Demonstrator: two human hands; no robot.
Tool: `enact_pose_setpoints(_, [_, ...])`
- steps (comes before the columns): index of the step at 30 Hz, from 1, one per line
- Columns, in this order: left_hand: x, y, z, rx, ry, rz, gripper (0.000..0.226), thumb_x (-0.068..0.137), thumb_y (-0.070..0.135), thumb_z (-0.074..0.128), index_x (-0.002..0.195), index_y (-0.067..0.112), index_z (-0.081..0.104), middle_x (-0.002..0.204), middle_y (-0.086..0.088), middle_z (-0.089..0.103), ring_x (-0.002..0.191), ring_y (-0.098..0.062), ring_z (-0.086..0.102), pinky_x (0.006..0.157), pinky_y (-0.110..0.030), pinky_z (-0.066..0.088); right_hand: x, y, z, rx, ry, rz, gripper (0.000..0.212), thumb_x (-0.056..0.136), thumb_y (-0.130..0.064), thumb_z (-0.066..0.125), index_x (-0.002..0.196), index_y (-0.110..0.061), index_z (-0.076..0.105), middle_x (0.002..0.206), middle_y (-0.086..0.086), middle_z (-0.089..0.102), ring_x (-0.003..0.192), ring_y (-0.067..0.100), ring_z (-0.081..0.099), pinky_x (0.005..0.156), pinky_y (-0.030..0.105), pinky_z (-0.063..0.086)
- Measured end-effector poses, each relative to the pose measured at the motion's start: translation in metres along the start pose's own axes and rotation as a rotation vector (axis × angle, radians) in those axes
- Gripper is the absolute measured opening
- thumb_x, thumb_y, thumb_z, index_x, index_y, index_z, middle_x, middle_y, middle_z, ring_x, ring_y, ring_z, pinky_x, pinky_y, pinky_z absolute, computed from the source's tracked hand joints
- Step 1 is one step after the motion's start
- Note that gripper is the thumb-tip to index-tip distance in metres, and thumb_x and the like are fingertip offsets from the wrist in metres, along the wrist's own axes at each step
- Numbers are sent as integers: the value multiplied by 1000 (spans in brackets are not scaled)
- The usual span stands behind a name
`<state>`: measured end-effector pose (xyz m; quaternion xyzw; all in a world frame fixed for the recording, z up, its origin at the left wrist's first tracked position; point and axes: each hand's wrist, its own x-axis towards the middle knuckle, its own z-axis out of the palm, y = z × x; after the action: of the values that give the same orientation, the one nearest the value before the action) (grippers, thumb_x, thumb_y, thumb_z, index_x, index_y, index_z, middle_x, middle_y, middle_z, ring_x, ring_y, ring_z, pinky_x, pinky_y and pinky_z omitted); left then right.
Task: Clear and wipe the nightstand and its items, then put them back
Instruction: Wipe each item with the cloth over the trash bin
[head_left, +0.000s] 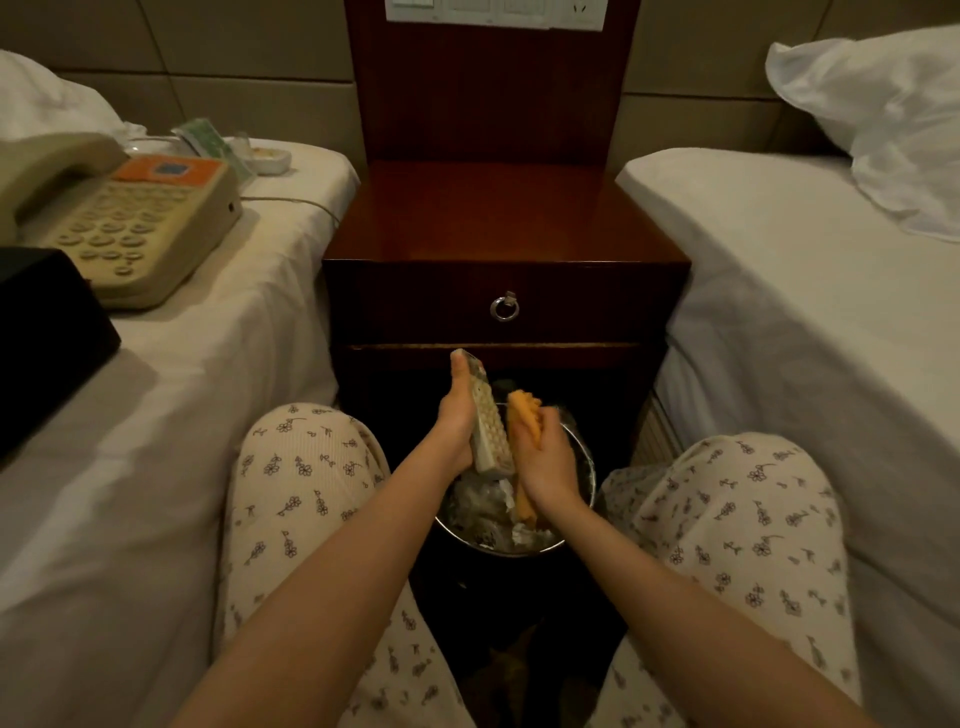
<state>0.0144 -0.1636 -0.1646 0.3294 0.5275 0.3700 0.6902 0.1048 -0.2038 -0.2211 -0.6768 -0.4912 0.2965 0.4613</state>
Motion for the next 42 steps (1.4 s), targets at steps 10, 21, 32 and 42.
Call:
enact_pose_setpoints(10, [-1, 31, -10, -129, 62, -1, 77, 93, 62, 26, 145, 6, 27, 140, -20, 42, 126, -35, 46, 98, -45, 40, -2, -23, -14, 56, -26, 5, 10, 98, -30, 44, 102, -22, 43, 87, -6, 51, 81, 16, 53, 62, 24, 40])
enact_pose_setpoints(21, [-2, 106, -2, -312, 73, 147, 78, 90, 65, 27, 142, 7, 33, 133, -17, 49, 121, -34, 49, 97, -45, 41, 24, -86, -32, 239, -37, -40, 18, 97, -33, 45, 111, -25, 37, 104, -3, 50, 82, 7, 51, 66, 23, 41])
enact_pose_setpoints(32, [21, 201, -22, -482, 221, 358, 83, 88, 70, 24, 145, 11, 30, 143, -13, 43, 128, -31, 45, 108, -43, 37, 90, -191, 3, 420, -119, -152, 50, 74, -22, 78, 108, -22, 41, 96, -13, 51, 84, 2, 54, 70, 22, 50])
enact_pose_setpoints(42, [76, 288, -88, -241, 452, 530, 40, 101, 33, 32, 135, 11, 26, 135, -16, 42, 114, -32, 50, 90, -45, 50, 185, -253, 35, 250, -183, -314, 60, 69, -15, 81, 113, -21, 41, 113, -4, 46, 103, 12, 50, 78, 25, 48])
